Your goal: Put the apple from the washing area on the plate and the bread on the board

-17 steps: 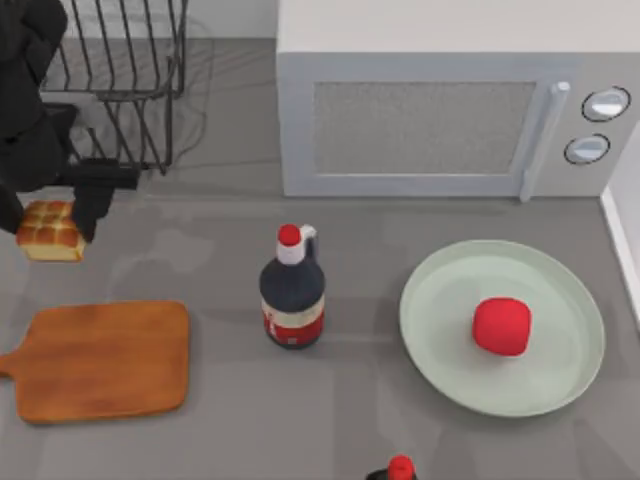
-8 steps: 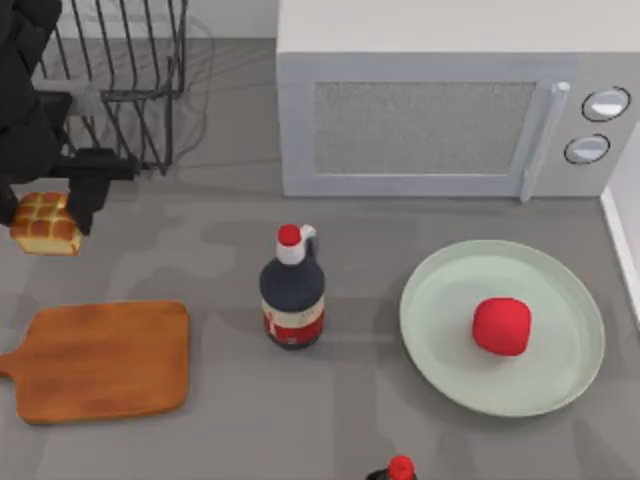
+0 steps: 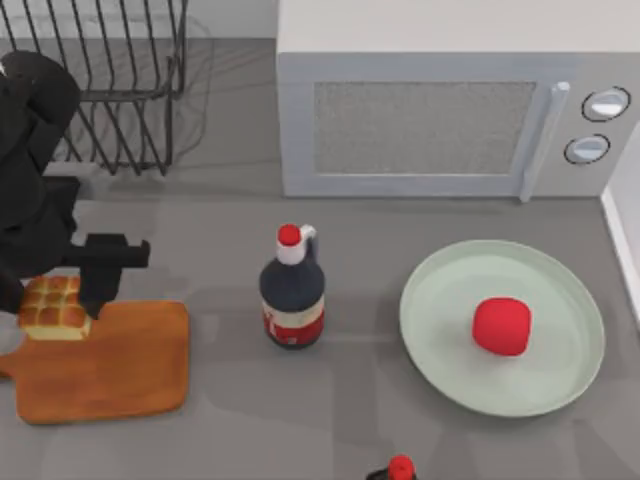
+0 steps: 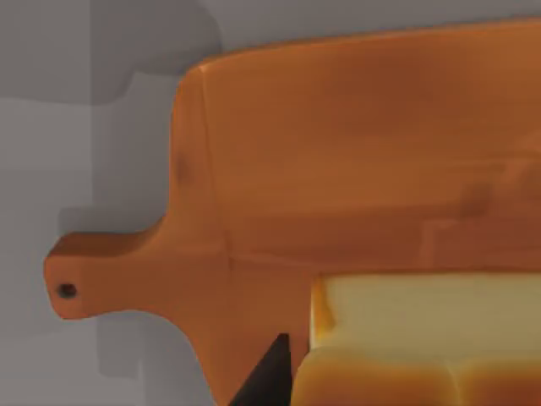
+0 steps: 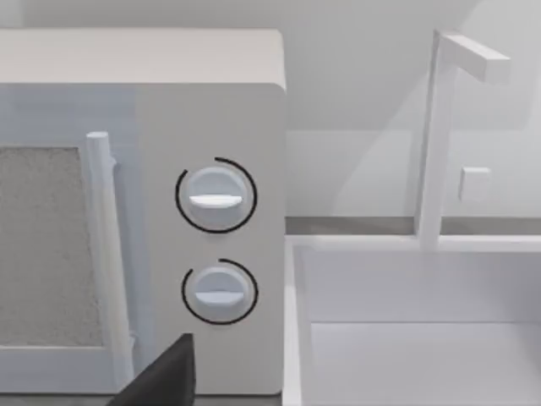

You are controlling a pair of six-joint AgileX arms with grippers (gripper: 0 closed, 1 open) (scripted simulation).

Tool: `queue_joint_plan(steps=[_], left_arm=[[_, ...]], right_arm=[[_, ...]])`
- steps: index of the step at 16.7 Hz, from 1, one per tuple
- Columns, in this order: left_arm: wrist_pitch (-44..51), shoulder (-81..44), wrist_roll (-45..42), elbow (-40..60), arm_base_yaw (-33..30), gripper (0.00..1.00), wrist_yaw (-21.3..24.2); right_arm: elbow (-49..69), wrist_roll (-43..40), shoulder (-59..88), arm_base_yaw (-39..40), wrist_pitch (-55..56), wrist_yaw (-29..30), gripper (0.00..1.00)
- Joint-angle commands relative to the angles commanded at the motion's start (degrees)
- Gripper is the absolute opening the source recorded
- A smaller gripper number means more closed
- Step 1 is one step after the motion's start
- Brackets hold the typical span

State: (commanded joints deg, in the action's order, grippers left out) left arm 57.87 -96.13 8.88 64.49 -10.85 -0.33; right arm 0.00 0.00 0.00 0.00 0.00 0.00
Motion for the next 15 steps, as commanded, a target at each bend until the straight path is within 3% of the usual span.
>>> queue_joint_plan(steps=[15], left_arm=[[-6.2,-0.3,0.7,-5.5,-0.3,0.00,0.0]], right_arm=[[0.0,0.0,0.0,0.0,0.0,0.0,1.00]])
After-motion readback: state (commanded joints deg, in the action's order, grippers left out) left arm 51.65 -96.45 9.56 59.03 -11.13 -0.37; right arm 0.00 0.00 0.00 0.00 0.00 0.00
